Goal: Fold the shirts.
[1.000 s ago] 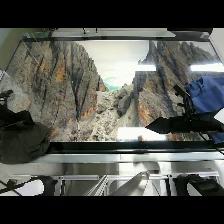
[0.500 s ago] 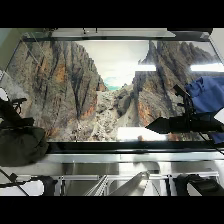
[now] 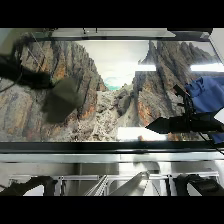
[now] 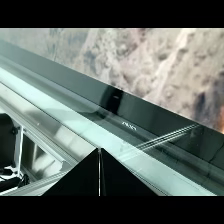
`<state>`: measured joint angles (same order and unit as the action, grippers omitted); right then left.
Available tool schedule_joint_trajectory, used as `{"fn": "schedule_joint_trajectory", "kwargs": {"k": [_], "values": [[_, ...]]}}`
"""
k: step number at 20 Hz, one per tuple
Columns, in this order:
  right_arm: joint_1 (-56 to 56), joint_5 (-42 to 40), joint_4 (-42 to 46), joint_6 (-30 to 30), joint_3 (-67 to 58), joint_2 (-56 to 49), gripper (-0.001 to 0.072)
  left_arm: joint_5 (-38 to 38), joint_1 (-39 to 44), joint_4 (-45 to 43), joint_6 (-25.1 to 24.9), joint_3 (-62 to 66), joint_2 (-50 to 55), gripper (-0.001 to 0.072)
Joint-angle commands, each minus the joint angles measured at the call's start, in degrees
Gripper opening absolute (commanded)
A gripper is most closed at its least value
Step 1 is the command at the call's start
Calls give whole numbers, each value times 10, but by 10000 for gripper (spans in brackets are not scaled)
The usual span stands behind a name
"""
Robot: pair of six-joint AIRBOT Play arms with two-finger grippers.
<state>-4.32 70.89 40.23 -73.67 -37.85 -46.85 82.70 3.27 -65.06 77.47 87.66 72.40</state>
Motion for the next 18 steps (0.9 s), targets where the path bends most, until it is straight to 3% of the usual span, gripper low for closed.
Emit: {"fn": "schedule_joint_trajectory", "kwargs": {"k": [1,7,8,10,14,18], "values": [[-1,0,0,0,0,0,10,-30,85,76,-5,69,-24,17],[-1,0,0,0,0,0,11,-31,140,76,-3,50,43,19],[-1,0,0,0,0,0,11,-29,142,76,1,46,57,157],[-1,0,0,0,0,0,11,-4,136,76,10,44,78,720],[-1,0,0,0,0,0,11,74,92,76,19,32,80,715],[-1,0,0,0,0,0,11,66,72,77,25,-124,13,714]]}}
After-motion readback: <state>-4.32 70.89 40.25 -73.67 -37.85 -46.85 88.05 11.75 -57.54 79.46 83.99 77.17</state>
